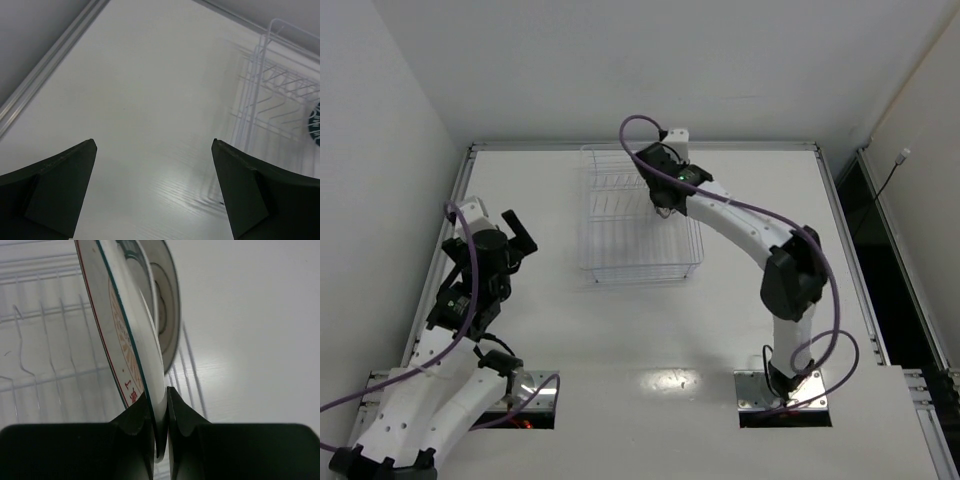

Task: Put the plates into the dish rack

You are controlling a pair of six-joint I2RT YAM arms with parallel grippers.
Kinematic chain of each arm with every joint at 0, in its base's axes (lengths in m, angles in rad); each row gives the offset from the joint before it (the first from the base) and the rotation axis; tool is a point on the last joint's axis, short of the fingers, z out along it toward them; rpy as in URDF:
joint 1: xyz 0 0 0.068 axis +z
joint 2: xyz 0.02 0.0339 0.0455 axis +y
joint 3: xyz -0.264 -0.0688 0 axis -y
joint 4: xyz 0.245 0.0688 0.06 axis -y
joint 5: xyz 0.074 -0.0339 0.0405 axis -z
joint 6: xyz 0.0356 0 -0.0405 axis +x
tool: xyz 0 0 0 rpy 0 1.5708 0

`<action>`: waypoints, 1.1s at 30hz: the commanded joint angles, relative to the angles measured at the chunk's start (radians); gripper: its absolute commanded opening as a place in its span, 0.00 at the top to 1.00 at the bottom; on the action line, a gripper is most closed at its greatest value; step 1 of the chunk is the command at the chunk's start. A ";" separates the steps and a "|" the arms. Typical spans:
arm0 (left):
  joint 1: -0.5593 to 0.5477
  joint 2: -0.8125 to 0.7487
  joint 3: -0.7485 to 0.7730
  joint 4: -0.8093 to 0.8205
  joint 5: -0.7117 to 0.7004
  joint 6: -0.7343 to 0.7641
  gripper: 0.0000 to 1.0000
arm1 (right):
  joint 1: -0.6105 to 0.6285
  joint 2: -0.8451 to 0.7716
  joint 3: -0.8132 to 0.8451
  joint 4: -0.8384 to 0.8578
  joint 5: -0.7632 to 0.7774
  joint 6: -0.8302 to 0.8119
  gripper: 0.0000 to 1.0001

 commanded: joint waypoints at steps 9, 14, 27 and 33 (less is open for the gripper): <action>0.014 -0.002 -0.065 0.140 0.004 0.083 0.00 | -0.032 0.254 0.249 0.090 0.046 -0.140 1.00; 0.014 0.009 -0.065 0.149 0.013 0.101 0.00 | -0.023 0.201 0.249 0.070 0.008 -0.140 0.48; 0.005 -0.011 -0.086 0.174 0.034 0.110 0.00 | 0.160 -0.536 -0.376 -0.135 -0.168 -0.083 0.00; -0.004 0.032 -0.086 0.162 0.059 0.101 0.00 | 0.258 -0.947 -0.812 -0.024 -0.279 0.019 0.00</action>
